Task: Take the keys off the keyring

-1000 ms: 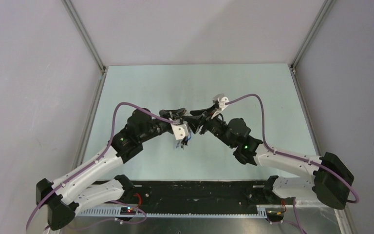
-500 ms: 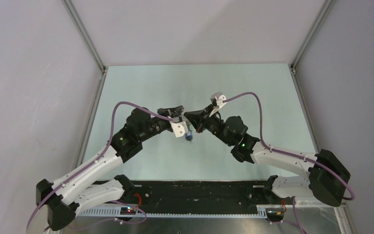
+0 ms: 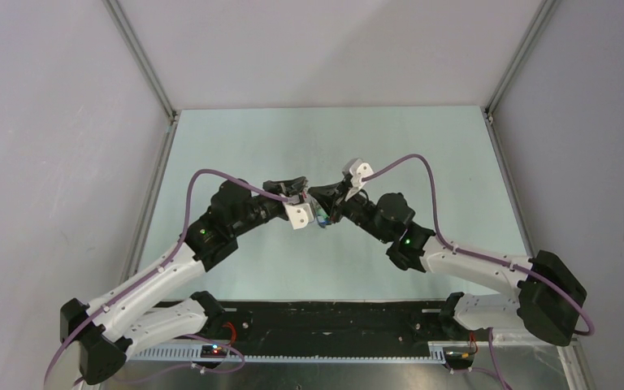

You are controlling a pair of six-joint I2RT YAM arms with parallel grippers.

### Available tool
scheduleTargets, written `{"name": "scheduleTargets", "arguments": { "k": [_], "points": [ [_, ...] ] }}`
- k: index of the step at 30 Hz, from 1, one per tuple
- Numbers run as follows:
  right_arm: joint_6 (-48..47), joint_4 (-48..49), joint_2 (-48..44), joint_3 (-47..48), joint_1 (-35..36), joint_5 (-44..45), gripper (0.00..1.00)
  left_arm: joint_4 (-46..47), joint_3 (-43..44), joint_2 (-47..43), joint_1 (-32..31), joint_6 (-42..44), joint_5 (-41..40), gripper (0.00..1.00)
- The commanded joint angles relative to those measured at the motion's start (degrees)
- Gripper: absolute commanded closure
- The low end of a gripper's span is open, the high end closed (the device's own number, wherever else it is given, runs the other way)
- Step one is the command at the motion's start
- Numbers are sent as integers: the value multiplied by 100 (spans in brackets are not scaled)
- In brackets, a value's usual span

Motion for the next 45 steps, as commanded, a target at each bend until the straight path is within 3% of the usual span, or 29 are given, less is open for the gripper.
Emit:
{"name": "scheduleTargets", "arguments": {
  "k": [1, 8, 18, 22, 25, 33, 45],
  "points": [
    [-1501, -201, -163, 482, 20, -572, 100, 399, 255, -48, -25, -80, 345, 100],
    [-3182, -1698, 23, 1297, 69, -1165, 100, 324, 276, -27, -28, -49, 499, 100],
    [-5886, -1919, 207, 1346, 10, -2033, 100, 119, 413, 80, -22, -307, 968, 100],
    [-6477, -1466, 111, 945, 115, -2241, 100, 114, 651, 211, 7, -959, 676, 100],
    [-7027, -1085, 61, 670, 318, -2132, 100, 47, 960, 383, 55, -1947, 374, 100],
    [-7938, -928, 29, 339, 575, -1743, 100, -1851, 2610, 1347, 77, -4041, -54, 100],
    [-8023, -606, -455, -211, 657, -2154, 100, -3570, 3589, 1892, 412, -6189, 1370, 100]
  ]
}}
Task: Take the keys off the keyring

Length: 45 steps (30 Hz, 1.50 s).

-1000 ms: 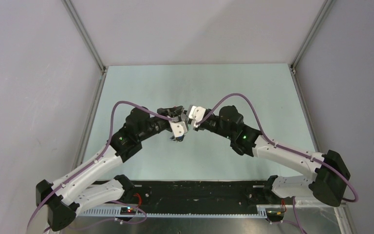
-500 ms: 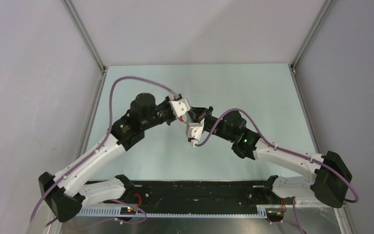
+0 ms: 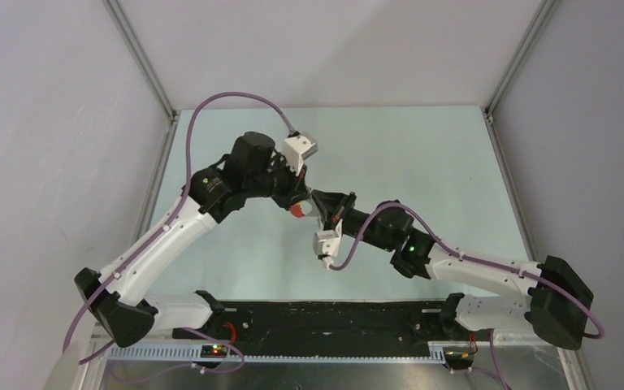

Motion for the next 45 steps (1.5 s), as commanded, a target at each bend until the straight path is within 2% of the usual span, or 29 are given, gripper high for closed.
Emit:
{"name": "scheduleTargets", "arguments": {
  "k": [1, 7, 11, 14, 18, 20, 21, 22, 24, 25, 29, 35, 39, 40, 43, 45],
  "points": [
    [-114, 92, -231, -123, 336, -1348, 100, 498, 427, 206, 237, -1553, 1256, 100],
    [353, -50, -383, -125, 374, -1843, 100, 491, 567, 888, 779, -2555, 2826, 100],
    [742, -79, -527, -129, 312, -2127, 100, 494, 666, 1711, 1072, -2967, 3900, 100],
    [1293, 331, -659, -223, -9, -2487, 100, 502, 695, 1950, 1157, -3060, 4131, 100],
    [2557, 1194, -644, -424, -639, -2922, 100, 523, 696, 2059, 1223, -3093, 4180, 100],
    [3008, 1451, -547, -446, -894, -2928, 100, 521, 694, 2036, 1301, -3071, 3954, 100],
    [3196, 1660, -466, -449, -1083, -2982, 97, 520, 711, 1999, 1341, -3072, 3731, 100],
    [3572, 1768, -429, -476, -1175, -3027, 85, 525, 726, 1977, 1354, -3056, 3640, 100],
    [4084, 2158, -348, -544, -1394, -3085, 72, 528, 784, 1925, 1374, -3026, 3417, 100],
    [4613, 2455, -317, -596, -1617, -3223, 70, 539, 821, 1881, 1395, -3035, 3390, 100],
    [5112, 2729, -373, -766, -1832, -3234, 66, 551, 794, 1848, 1417, -3037, 3377, 100],
    [5812, 2830, -661, -1039, -2049, -3004, 66, 560, 726, 1658, 1419, -2966, 3159, 100],
    [6613, 2526, -1027, -1152, -2247, -2210, 66, 561, 635, 1628, 1467, -2874, 2574, 100],
    [6955, 2225, -1109, -1157, -2280, -1770, 65, 561, 606, 1633, 1465, -2806, 2398, 100],
    [7620, 1204, -1524, -1162, -2470, -635, 62, 615, 595, 1777, 1478, -2736, 1172, 100],
    [7984, 597, -1727, -1162, -2619, -248, 61, 668, 686, 1993, 1516, -2756, 251, 100]
  ]
}}
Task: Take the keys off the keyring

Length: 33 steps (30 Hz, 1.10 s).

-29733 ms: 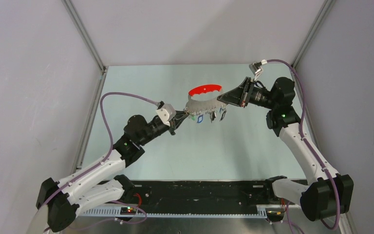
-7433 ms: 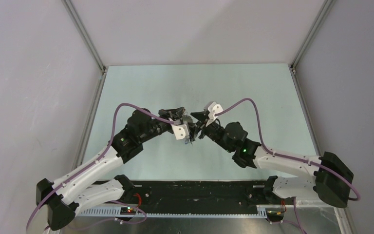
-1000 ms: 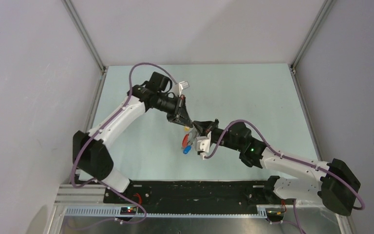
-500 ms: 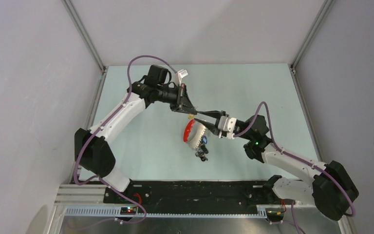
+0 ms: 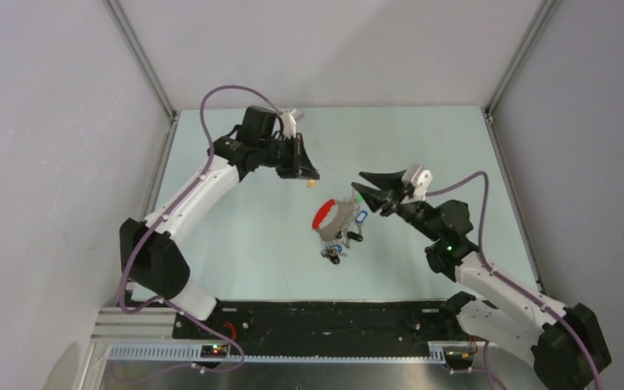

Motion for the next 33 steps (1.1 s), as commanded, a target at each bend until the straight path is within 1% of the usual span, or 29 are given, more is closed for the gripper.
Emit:
{"name": "scheduleTargets", "arguments": {
  "k": [1, 2, 3, 4, 5, 6, 9, 11, 14, 17, 19, 21, 22, 23, 24, 26, 28, 30, 31, 32, 33],
  "points": [
    [1248, -1303, -429, 7, -273, 1434, 61, 234, 176, 223, 133, 40, -2378, 100],
    [1315, -1612, -541, 7, -380, 1543, 61, 277, 223, 421, 238, 10, -2601, 100],
    [1393, -1742, -588, 3, -425, 1578, 60, 294, 321, 526, 299, -50, -3106, 100],
    [1431, -1963, -681, -4, -506, 1615, 60, 316, 440, 778, 440, -87, -3303, 100],
    [1488, -2045, -733, -13, -567, 1618, 60, 327, 504, 898, 523, -120, -3684, 100],
    [1514, -2171, -827, -16, -589, 1611, 60, 329, 655, 1168, 711, -123, -3816, 100],
    [1582, -2356, -974, -36, -628, 1560, 60, 333, 911, 1800, 1066, -67, -4323, 95],
    [1628, -2455, -1068, -37, -633, 1502, 60, 330, 1044, 2137, 1311, 2, -4392, 90],
    [1651, -2589, -1154, -41, -630, 1450, 59, 333, 1133, 2512, 1723, -86, -4194, 89],
    [1664, -2629, -1239, -71, -638, 1449, 59, 326, 1255, 2855, 1985, -136, -3842, 89],
    [1685, -2617, -1276, -98, -638, 1458, 59, 322, 1332, 2951, 2155, -172, -3642, 84],
    [1695, -2627, -1304, -113, -638, 1462, 58, 312, 1337, 2898, 2216, -268, -3572, 53],
    [1697, -2641, -1308, -115, -638, 1463, 58, 303, 1283, 2832, 2220, -339, -3582, 21],
    [1697, -2669, -1318, -115, -638, 1463, 58, 294, 1246, 2662, 2225, -368, -3616, 11],
    [1691, -2684, -1320, -116, -638, 1463, 58, 290, 1164, 2569, 2225, -403, -3646, 3],
    [1685, -2733, -1343, -116, -642, 1470, 58, 274, 1056, 2172, 2203, -374, -3582, 1],
    [1690, -2799, -1373, -116, -650, 1482, 57, 251, 854, 1788, 2088, -274, -3564, 0],
    [1716, -2898, -1388, -116, -647, 1543, 56, 253, 602, 1382, 1701, 67, -3661, 0],
    [1762, -2988, -1395, -116, -651, 1599, 56, 251, 434, 1261, 1302, 420, -3730, 0],
    [1782, -3037, -1399, -116, -661, 1623, 56, 264, 356, 1043, 1056, 613, -3907, 0],
    [1829, -3128, -1404, -116, -671, 1641, 55, 280, 225, 973, 581, 1092, -4066, 0]
  ]
}}
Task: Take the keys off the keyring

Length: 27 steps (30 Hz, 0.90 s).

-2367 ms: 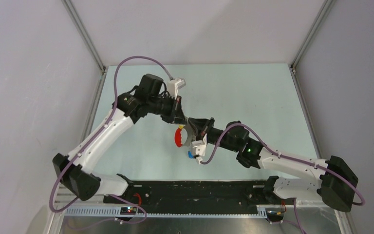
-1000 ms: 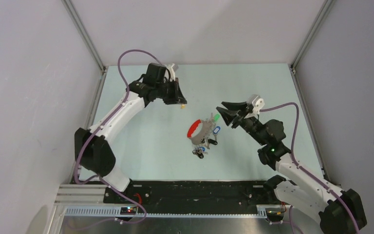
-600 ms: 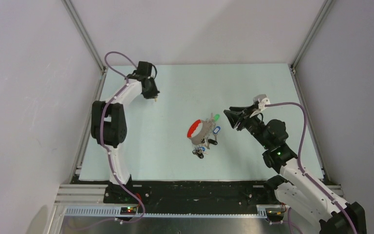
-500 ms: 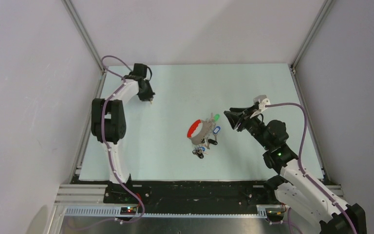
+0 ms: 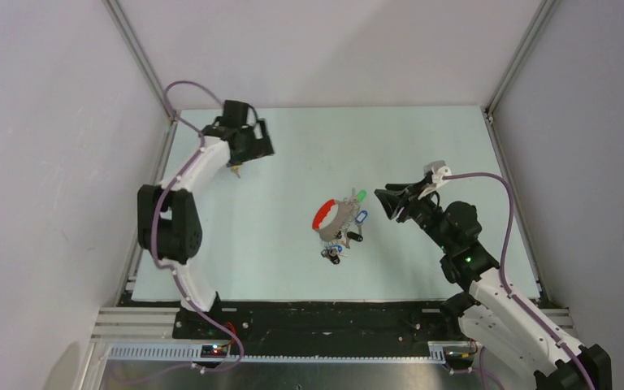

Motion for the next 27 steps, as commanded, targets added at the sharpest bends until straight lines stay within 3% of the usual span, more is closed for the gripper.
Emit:
{"name": "scheduleTargets", "arguments": {
  "k": [1, 4, 7, 13, 18, 23, 27],
  "points": [
    [210, -255, -110, -11, -72, 162, 55, 73, -350, -966, -1831, 1327, -432, 0],
    [449, -519, -173, -7, -128, 153, 54, 87, -628, -1006, -2545, 1950, -852, 0],
    [706, -928, -343, 13, -185, 400, 50, 114, -715, -876, -2902, 1959, -765, 0],
    [574, -1453, -801, 24, -319, 477, 47, 113, -659, -445, -3104, 1829, -215, 11],
    [481, -1653, -1118, 24, -377, 570, 46, 104, -644, -64, -3305, 1753, -237, 17],
    [488, -1664, -1239, 24, -412, 531, 46, 87, -695, 235, -3339, 1501, 70, 30],
    [534, -1653, -1256, 24, -421, 507, 46, 59, -838, 407, -3389, 1212, -6, 31]
  ]
}}
